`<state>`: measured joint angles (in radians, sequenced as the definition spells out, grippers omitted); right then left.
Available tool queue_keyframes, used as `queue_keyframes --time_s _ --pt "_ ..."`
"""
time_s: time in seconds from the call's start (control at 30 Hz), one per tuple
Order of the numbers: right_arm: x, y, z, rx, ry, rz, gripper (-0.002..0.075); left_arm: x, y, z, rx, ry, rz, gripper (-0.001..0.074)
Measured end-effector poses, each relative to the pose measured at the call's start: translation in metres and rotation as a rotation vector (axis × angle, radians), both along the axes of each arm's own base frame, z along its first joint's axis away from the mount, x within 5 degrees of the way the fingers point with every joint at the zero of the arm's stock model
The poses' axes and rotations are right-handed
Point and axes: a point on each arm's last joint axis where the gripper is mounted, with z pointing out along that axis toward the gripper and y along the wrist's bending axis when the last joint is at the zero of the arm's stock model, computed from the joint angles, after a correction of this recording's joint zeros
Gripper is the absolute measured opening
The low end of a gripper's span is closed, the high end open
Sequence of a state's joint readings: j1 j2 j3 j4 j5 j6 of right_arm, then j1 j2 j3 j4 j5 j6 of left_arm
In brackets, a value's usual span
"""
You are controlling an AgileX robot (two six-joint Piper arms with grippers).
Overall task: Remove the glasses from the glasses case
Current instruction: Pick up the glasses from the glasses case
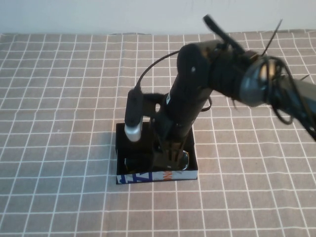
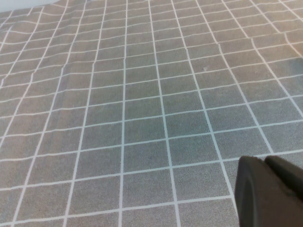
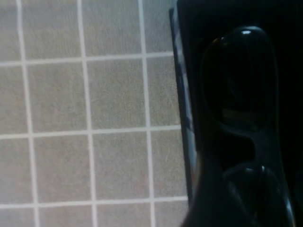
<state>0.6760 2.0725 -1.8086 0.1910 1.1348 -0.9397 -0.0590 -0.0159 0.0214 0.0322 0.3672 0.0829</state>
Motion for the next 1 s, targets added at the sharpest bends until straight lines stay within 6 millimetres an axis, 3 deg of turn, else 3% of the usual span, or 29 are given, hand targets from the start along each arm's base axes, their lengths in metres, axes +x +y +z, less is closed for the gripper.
queue_keyframes --time_s 0.2,1.0 --pt "0.008 0.002 -0.019 -0.043 -0.028 0.059 0.0335 0.0 0.0 0.0 0.0 0.0 0.0 -0.0004" --pt "0.019 0.009 -0.04 -0.043 -0.066 0.066 0.0324 0.0 0.0 0.0 0.0 0.0 0.0 -0.0004"
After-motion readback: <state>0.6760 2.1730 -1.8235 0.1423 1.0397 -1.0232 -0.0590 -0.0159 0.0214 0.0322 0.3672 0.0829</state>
